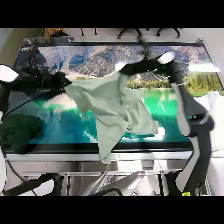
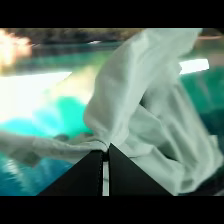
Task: Fold the shirts.
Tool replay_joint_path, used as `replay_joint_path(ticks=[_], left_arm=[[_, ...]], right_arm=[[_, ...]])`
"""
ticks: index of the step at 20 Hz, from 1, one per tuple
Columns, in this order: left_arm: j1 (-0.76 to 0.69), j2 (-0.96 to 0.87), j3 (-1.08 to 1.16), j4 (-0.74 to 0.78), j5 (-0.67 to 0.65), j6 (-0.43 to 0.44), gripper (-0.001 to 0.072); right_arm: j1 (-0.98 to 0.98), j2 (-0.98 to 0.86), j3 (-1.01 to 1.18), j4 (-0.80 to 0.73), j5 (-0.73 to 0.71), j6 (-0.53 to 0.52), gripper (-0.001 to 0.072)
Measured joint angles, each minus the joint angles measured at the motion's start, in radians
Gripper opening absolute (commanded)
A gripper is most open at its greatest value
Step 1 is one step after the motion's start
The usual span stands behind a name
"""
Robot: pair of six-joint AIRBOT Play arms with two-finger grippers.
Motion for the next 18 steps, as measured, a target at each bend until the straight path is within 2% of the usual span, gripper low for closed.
replay_joint_path(ticks=[2, 4, 7, 10, 14, 18], left_arm=[[0.052, -0.079, -0.023, 0.007, 0.017, 0.026, 0.0010], [0.090, -0.143, -0.034, 0.008, 0.022, 0.054, 0.0010], [0.127, -0.208, -0.042, 0.011, 0.026, 0.091, 0.0010], [0.150, -0.240, -0.045, 0.012, 0.032, 0.122, 0.0010], [0.166, -0.253, -0.045, 0.014, 0.036, 0.154, 0.0010], [0.170, -0.257, -0.045, 0.014, 0.032, 0.172, 0.0011]], right_arm=[[0.009, -0.056, 0.000, -0.006, 0.003, 0.030, 0.0348], [-0.035, -0.063, 0.001, -0.010, 0.065, 0.097, 0.0348], [-0.153, -0.034, -0.012, -0.035, 0.229, 0.226, 0.0344], [-0.257, 0.018, -0.080, -0.053, 0.392, 0.314, 0.0342], [-0.345, 0.134, -0.295, -0.101, 0.507, 0.368, 0.0342], [-0.407, 0.325, -0.631, -0.234, 0.524, 0.379, 0.0347]])
